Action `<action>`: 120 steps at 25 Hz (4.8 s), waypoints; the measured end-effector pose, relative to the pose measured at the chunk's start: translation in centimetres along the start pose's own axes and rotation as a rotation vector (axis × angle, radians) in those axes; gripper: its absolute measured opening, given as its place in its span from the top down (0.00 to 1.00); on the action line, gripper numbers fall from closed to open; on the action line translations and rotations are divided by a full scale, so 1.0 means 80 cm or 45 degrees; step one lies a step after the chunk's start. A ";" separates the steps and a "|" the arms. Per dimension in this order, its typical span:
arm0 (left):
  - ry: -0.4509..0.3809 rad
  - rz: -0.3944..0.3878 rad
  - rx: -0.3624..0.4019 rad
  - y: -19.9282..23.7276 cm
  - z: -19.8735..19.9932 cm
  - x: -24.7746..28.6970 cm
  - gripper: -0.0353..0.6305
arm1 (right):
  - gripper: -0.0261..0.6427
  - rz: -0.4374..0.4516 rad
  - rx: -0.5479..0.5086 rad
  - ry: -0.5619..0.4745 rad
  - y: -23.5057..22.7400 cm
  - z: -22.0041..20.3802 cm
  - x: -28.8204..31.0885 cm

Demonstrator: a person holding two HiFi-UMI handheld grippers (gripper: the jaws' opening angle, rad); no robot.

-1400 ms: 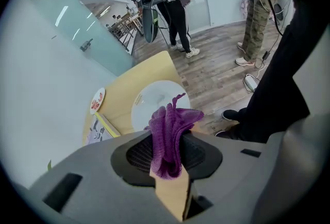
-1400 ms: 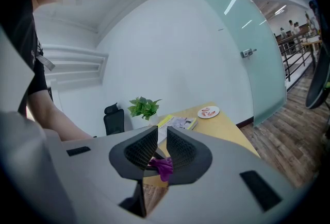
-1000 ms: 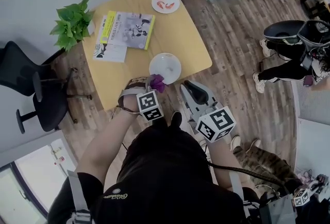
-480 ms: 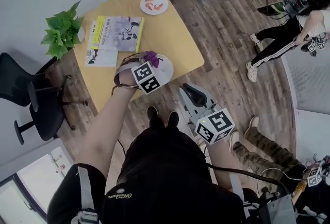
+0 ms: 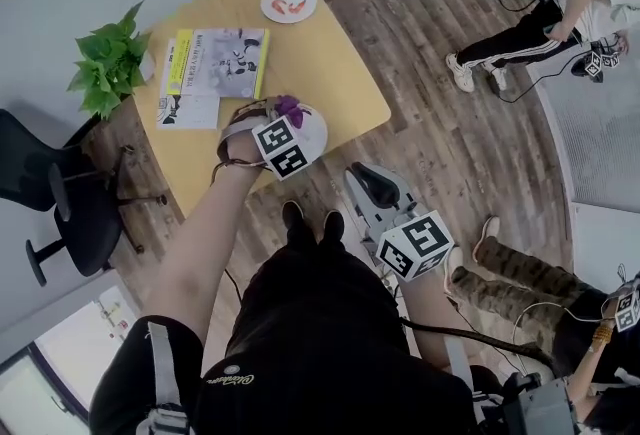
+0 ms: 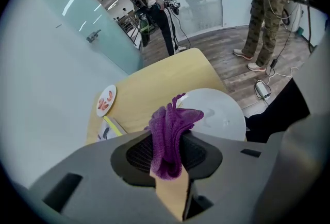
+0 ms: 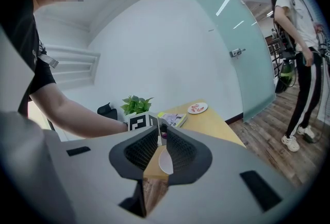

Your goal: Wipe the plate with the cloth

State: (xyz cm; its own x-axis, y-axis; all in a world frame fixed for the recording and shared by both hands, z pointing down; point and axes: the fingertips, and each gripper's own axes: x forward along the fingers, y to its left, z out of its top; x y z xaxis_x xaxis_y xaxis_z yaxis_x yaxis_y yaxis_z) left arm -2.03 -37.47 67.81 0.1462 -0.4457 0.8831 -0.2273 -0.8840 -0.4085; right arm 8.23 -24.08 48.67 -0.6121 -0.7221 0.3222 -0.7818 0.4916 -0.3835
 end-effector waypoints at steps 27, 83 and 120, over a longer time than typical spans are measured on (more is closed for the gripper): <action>-0.036 -0.056 0.281 -0.114 0.028 -0.048 0.77 | 0.88 0.036 0.016 -0.023 0.005 0.001 -0.005; -0.028 -0.011 0.298 -0.066 0.081 0.007 0.77 | 0.88 -0.082 0.105 -0.009 -0.028 -0.034 -0.042; -0.568 -0.022 -0.635 -0.027 0.052 -0.202 0.77 | 0.88 0.056 -0.067 -0.081 0.020 0.025 -0.022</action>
State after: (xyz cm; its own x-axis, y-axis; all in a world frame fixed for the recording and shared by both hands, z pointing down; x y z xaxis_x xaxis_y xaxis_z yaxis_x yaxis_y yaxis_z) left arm 0.08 -28.98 53.49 0.5138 -0.5422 0.6649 -0.6233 -0.7685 -0.1450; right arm 8.27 -23.01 45.73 -0.6387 -0.7279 0.2493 -0.7604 0.5475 -0.3495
